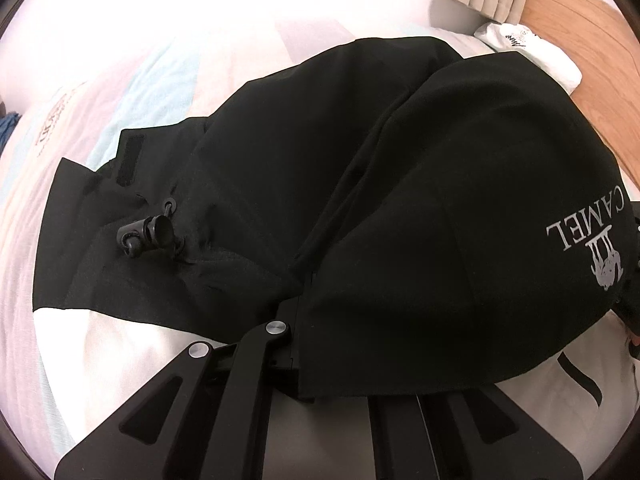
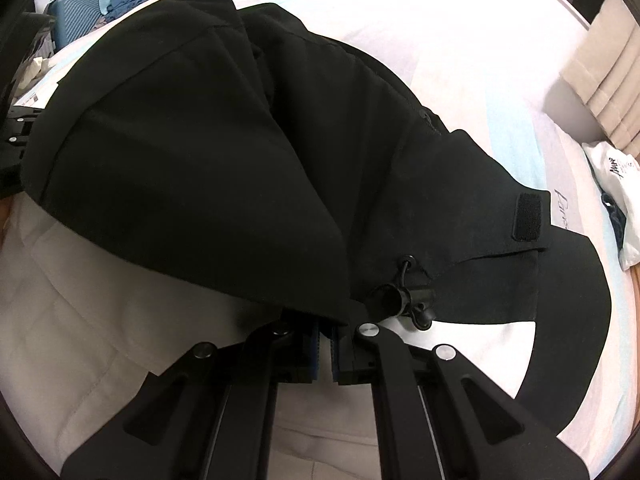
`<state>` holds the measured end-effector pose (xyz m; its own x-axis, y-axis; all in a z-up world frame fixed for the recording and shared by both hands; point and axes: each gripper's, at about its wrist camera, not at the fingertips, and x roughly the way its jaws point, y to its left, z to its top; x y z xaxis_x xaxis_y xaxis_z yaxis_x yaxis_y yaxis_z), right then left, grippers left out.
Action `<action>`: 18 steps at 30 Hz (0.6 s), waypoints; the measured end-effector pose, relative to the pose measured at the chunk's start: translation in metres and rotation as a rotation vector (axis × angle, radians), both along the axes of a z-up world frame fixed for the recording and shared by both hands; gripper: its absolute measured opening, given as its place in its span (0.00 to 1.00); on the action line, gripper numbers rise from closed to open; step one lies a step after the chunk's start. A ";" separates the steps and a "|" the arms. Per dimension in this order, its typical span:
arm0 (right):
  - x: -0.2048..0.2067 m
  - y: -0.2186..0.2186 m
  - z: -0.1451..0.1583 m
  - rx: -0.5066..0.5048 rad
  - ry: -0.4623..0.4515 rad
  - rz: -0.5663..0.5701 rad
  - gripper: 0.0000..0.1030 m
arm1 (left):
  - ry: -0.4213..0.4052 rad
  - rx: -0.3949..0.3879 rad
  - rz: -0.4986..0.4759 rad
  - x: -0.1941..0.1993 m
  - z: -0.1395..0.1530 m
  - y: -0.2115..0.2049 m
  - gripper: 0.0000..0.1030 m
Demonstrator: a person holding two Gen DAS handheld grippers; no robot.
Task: Fold large clothes
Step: 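Lift the hem with both grippers and fold it over toward the hood, then open both grippers to release the folded hem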
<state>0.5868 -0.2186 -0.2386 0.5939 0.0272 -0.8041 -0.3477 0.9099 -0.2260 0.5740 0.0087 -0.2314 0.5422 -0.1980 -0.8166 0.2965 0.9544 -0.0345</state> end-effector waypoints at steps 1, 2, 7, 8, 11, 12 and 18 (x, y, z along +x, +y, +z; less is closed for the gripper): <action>-0.001 -0.007 0.001 0.000 -0.001 0.001 0.03 | -0.001 0.001 0.000 -0.001 -0.001 0.000 0.03; -0.003 -0.007 -0.003 -0.003 -0.001 0.002 0.03 | -0.002 0.002 0.000 -0.003 -0.001 0.000 0.03; -0.013 0.002 -0.005 -0.032 -0.006 0.010 0.06 | 0.003 0.010 0.010 -0.006 0.007 -0.003 0.06; -0.015 0.008 -0.006 -0.033 -0.008 0.005 0.09 | 0.000 0.016 0.010 -0.005 0.009 -0.002 0.08; -0.023 0.009 -0.003 -0.027 0.000 0.002 0.25 | -0.003 0.026 0.013 -0.014 0.018 -0.002 0.20; -0.027 0.010 -0.001 -0.029 -0.004 0.005 0.33 | -0.003 0.022 0.016 -0.018 0.022 -0.002 0.28; -0.056 0.012 0.007 -0.014 0.003 0.006 0.54 | -0.006 0.031 0.004 -0.041 0.041 -0.005 0.47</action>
